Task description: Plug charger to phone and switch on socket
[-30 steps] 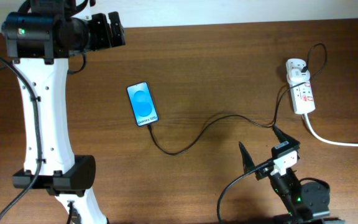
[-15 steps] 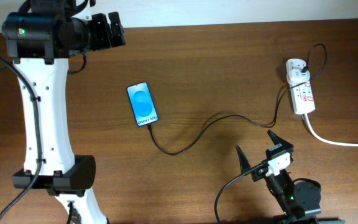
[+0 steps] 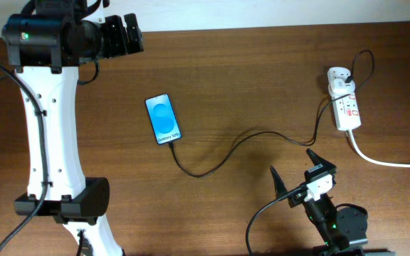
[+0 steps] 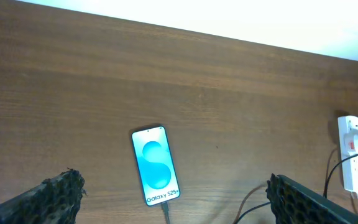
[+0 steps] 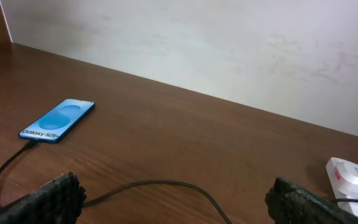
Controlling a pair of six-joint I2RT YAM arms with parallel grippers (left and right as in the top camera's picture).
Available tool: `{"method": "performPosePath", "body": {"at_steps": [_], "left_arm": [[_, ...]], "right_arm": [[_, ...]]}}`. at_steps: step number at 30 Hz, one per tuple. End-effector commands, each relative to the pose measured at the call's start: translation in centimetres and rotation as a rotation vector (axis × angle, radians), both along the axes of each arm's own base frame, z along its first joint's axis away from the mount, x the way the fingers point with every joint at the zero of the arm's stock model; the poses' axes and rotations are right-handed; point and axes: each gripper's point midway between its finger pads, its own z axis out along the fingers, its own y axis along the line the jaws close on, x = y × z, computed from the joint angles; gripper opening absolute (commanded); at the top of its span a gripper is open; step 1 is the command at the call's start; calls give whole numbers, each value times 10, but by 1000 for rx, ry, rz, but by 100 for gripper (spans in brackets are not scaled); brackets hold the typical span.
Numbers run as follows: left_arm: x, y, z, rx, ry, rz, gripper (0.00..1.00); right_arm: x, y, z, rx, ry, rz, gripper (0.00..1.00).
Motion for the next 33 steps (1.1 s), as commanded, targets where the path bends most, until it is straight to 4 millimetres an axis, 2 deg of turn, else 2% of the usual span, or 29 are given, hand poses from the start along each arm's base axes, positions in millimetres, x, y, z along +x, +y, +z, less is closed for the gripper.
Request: {"method": "performPosePath", "body": {"at_steps": [1,6,8,9,11,13,17,19,23,25,28,31,33], "left_arm": [[1,3,1,6,-5,7,99],[0,0,-5,8,13,0,99],[-10,1,-22,14,80,-1,99],[-20,2,-34,19,128,-1,99],[-53,5,-62,29,244,-1,99],[-93,9,-86,42,358,1,99],[-148,18,-111,70,430,11,99],[-157,24,-125,86,350,25,100],[-155,33,-142,97,53,65,99],[-150,42,-142,110,-182,114,99],[-153,43,-140,147,-402,70,99],[-158,43,-128,278,-682,-11,99],[-162,44,-123,354,-803,-40,99]], "right_arm": [[1,-3,-2,4,-3,-16,98],[1,-3,-2,4,-3,-16,98],[1,-3,-2,4,-3,-16,98],[1,-3,-2,4,-3,-16,98],[1,-3,-2,4,-3,-16,98],[1,-3,-2,4,-3,-16,98],[1,-3,-2,4,-3,-16,98],[1,-3,-2,4,-3,-16,98],[1,-3,-2,4,-3,-16,98],[1,-3,-2,4,-3,-16,98],[1,-3,-2,4,-3,-16,99],[1,-3,-2,4,-3,-16,98],[1,-3,-2,4,-3,-16,98]]}}
